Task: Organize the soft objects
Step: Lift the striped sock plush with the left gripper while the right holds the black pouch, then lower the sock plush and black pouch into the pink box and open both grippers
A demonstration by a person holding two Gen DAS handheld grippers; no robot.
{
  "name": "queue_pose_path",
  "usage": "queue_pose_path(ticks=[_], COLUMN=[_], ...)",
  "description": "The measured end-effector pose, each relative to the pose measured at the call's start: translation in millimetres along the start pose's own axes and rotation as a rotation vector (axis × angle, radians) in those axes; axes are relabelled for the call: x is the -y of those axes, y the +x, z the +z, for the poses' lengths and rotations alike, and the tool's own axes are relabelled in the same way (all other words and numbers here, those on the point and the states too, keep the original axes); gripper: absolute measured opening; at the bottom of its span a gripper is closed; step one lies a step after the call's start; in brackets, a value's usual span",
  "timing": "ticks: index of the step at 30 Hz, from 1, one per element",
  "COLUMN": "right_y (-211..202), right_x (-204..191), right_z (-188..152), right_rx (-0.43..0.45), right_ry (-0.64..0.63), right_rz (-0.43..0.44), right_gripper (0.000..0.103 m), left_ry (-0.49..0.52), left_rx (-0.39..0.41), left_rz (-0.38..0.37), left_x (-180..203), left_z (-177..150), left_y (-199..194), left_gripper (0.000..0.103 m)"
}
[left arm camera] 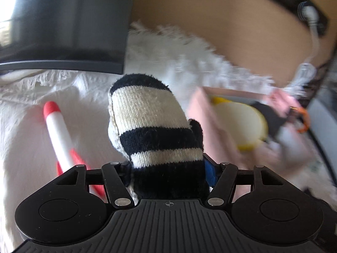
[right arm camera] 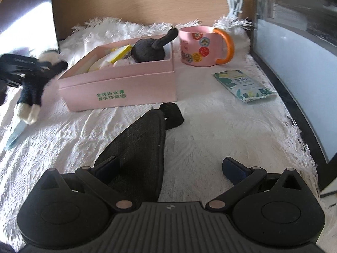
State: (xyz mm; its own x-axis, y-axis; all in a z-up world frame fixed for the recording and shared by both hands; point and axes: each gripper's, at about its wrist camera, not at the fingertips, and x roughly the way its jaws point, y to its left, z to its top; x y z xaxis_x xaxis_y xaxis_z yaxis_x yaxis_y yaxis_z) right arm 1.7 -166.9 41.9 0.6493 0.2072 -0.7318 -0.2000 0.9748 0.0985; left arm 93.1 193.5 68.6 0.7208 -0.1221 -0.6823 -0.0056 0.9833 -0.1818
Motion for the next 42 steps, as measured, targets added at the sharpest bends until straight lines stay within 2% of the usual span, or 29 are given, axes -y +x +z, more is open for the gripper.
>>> queue_pose_path(ticks=[3, 5, 9, 13, 17, 20, 25, 26, 27, 31, 33, 36, 42], right_y=[-1, -10, -43, -63, -66, -49, -12, -7, -3, 8, 2, -12, -40], right_x=[2, 6, 10, 6, -16, -34, -18, -13, -7, 3, 2, -4, -5], right_z=[6, 12, 25, 41, 45, 39, 43, 45, 47, 44, 42, 43, 53], right_rx=[-0.035, -0.045, 0.031, 0.062, 0.055, 0.042, -0.059, -0.073, -0.088, -0.175, -0.178, -0.184, -0.154], right_ry=[-0.029, -0.038, -0.082, -0.154, -0.248, -0.301, -0.160, -0.126, -0.091, -0.046, -0.063, -0.102, -0.106], right_rz=[0.037, 0.077, 0.095, 0.106, 0.133, 0.082, 0.058, 0.062, 0.066, 0.116, 0.133, 0.150, 0.111], right_gripper=[0.099, 0.099, 0.099, 0.099, 0.099, 0.098, 0.083, 0.074, 0.059, 0.035, 0.021, 0.016, 0.015], left_ry=[0.000, -0.012, -0.005, 0.050, 0.017, -0.001, 0.048, 0.055, 0.057, 0.054, 0.062, 0.086, 0.124], left_rx=[-0.008, -0.042, -0.141, -0.181, -0.190, -0.202, -0.218, -0.221, -0.225, -0.247, -0.259, -0.274, -0.279], left_rz=[-0.051, -0.093, -0.165, -0.171, -0.195, -0.201, -0.241, -0.245, -0.248, -0.257, -0.265, -0.285, -0.334], left_x=[14, 24, 44, 64, 69, 70, 81, 83, 85, 89, 91, 98, 109], left_z=[-22, -41, -80, -106, -116, -118, -119, -121, -122, -126, -126, -123, -113], left_y=[-31, -42, -51, -59, -58, -55, -56, -56, -55, -50, -46, -40, -33], left_gripper=[0.066, 0.065, 0.065, 0.065, 0.065, 0.065, 0.065, 0.065, 0.065, 0.065, 0.065, 0.065, 0.065])
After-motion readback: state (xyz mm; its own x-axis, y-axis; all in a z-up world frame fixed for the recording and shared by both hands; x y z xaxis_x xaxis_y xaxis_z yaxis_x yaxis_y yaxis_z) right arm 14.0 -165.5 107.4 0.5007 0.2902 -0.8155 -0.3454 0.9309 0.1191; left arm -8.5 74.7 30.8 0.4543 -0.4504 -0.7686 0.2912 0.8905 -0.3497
